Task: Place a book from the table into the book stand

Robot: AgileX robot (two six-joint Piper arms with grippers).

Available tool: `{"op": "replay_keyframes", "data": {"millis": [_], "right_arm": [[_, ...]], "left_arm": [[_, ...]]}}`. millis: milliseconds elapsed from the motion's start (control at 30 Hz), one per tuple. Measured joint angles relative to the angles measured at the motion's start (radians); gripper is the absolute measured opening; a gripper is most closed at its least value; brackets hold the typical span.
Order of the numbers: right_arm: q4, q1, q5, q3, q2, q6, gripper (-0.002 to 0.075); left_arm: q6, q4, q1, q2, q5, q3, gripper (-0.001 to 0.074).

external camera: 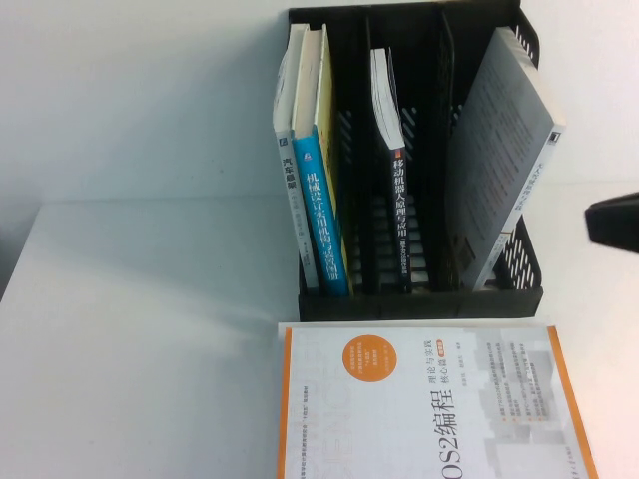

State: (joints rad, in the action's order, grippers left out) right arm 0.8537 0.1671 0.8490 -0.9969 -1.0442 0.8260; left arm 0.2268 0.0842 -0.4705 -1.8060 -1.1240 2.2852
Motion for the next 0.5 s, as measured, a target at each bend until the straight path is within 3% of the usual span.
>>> {"op": "replay_keyframes", "data": {"millis": [167, 500], "right_arm": [[-0.214, -0.045, -0.047, -0.055, 0.072, -0.116, -0.0003], [-0.415, -0.055, -0.25, 0.149, 0.397, -0.296, -0.0003]], "left_arm": [[-0.076, -0.048, -0.001, 0.207, 0.001, -0.182, 0.0004], [-0.328, -0.346, -0.001, 0.788, 0.331, -1.027, 0.0]]}}
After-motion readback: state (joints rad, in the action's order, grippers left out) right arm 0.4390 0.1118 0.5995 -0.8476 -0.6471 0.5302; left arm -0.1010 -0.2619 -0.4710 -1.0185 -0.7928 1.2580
